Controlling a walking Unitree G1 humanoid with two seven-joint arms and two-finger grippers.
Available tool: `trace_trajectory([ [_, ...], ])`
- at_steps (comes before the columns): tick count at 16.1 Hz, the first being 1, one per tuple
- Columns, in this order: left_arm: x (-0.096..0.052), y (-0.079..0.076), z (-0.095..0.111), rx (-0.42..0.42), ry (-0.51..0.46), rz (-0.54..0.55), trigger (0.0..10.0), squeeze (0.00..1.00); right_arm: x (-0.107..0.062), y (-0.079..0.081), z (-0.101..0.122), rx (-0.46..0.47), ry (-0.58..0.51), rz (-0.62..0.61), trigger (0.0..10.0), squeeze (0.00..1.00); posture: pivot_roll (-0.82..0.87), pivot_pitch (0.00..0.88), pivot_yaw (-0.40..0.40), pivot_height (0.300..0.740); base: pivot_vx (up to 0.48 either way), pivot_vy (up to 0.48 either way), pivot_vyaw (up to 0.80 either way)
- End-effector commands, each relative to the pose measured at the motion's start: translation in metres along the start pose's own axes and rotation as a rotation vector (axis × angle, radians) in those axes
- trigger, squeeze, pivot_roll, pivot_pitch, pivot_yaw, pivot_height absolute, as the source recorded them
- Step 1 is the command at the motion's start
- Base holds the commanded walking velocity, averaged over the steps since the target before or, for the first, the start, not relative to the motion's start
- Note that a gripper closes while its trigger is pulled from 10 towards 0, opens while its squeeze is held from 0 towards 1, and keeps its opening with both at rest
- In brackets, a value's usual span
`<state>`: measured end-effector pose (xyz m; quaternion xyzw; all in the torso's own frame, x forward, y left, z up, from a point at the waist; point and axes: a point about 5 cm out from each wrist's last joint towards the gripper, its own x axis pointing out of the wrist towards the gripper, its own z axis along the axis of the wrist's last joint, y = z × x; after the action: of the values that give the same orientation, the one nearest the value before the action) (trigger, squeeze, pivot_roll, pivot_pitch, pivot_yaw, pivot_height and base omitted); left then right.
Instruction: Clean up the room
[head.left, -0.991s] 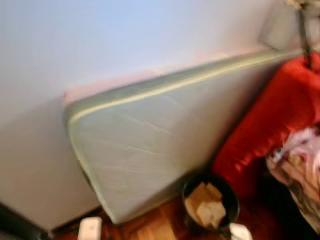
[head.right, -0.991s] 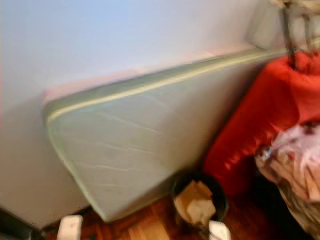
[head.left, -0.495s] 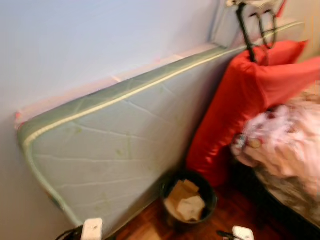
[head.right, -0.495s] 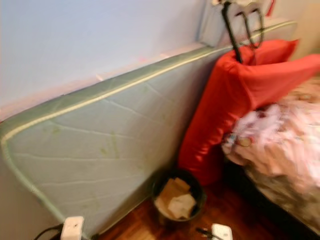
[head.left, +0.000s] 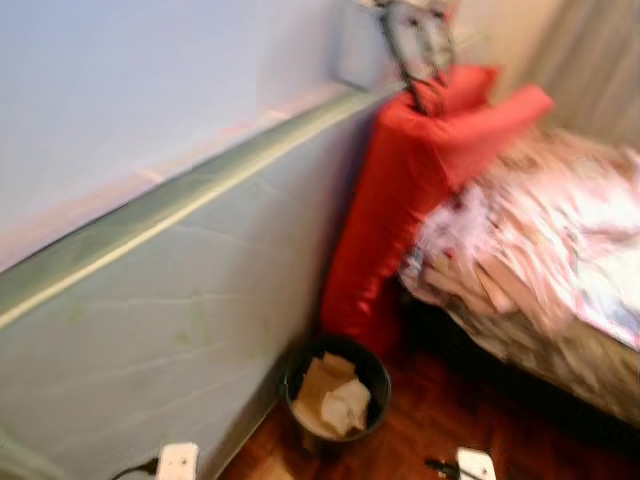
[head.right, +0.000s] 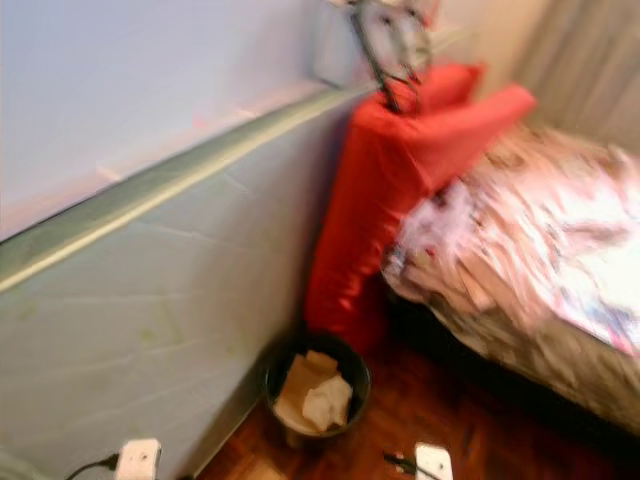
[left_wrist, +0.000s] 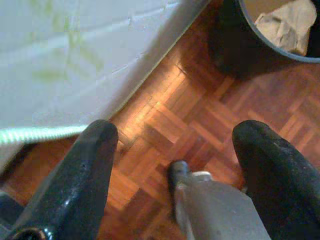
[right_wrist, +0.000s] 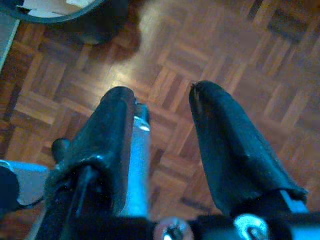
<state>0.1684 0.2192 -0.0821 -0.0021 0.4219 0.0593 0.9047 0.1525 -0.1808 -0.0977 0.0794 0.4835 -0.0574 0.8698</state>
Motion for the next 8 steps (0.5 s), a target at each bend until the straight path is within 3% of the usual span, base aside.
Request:
trace_trajectory([
  [1, 0.0017, -0.016, -0.0062, 0.093, 0.082, -0.053, 10.0, 0.0, 0.0045, -0.013, 0.0675, -0.108, -0.089, 0.08, 10.0, 0.0, 0.11, 0.0, -0.156, 0.74, 0.0, 0.0, -0.71],
  [8, 0.0018, -0.0161, -0.0055, 0.09, 0.078, -0.054, 10.0, 0.0, 0.0045, -0.013, 0.0681, -0.107, -0.091, 0.079, 10.0, 0.0, 0.1, 0.0, -0.155, 0.74, 0.0, 0.0, -0.71],
])
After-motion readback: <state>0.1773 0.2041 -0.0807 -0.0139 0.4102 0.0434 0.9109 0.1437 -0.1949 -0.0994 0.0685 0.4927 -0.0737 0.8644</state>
